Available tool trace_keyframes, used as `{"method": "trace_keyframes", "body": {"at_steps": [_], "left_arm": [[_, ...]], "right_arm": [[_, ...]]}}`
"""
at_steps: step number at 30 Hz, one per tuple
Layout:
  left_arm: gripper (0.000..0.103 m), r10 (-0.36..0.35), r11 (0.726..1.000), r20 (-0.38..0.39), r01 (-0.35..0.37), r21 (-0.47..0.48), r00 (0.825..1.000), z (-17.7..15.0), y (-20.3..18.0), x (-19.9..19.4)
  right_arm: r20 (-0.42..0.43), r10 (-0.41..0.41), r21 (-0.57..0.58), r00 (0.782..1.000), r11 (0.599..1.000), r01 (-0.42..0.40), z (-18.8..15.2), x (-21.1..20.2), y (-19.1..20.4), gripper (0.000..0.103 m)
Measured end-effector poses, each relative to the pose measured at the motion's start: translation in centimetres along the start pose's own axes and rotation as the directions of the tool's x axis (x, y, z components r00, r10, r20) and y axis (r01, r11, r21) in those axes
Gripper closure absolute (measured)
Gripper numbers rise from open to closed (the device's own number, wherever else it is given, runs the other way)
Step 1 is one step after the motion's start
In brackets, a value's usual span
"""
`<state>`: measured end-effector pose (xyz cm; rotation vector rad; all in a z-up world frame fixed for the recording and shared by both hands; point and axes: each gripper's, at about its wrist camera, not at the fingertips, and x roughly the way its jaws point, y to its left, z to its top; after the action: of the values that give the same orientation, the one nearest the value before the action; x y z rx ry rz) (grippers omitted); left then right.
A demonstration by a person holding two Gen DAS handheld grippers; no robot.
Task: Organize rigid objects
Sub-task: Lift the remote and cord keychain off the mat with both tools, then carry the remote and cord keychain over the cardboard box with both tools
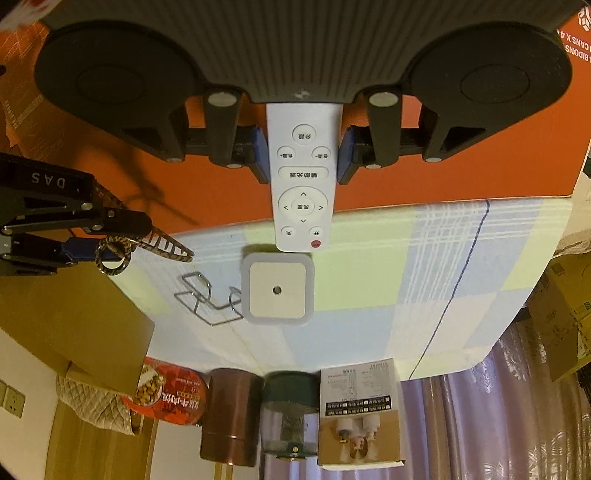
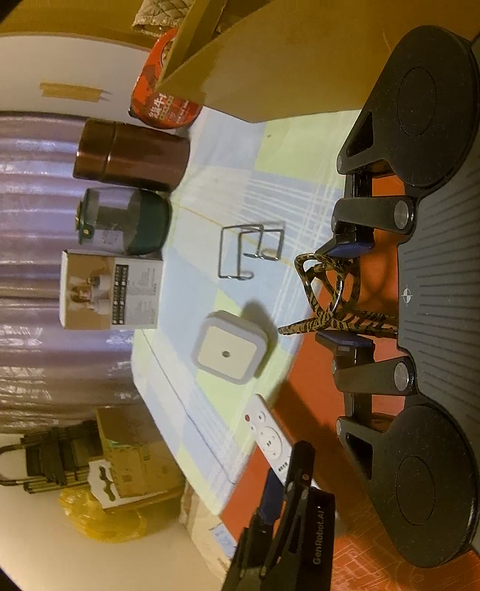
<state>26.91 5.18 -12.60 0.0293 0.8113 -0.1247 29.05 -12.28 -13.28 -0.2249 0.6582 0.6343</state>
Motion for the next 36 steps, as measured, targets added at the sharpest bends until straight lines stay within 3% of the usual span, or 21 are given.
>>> {"method": "trace_keyframes", "body": {"at_steps": [5, 16, 25, 36], "left_arm": [[0.07, -0.023, 0.999, 0.047, 0.024, -0.023, 0.999, 0.6, -0.7, -1.5], [0.07, 0.002, 0.999, 0.127, 0.005, -0.054, 0.992, 2.4, -2.0, -5.0], [0.07, -0.063, 0.996, 0.132, 0.071, -0.053, 0.989, 3.3, -5.5, -9.0], [0.07, -0.134, 0.991, 0.146, 0.137, -0.011, 0.98, 5.0, -11.9, -13.5]], "right_arm": [[0.03, -0.015, 0.036, 0.999, 0.999, 0.014, 0.8, -0.8, 0.1, 0.066], [0.055, -0.043, 0.096, 0.998, 0.995, 0.037, 1.6, -4.1, 1.7, 0.066], [0.085, -0.076, 0.148, 0.993, 0.987, 0.063, 3.1, -10.3, 1.6, 0.066], [0.13, -0.183, 0.206, 0.974, 0.966, 0.154, 4.7, -18.8, -2.4, 0.066]]}}
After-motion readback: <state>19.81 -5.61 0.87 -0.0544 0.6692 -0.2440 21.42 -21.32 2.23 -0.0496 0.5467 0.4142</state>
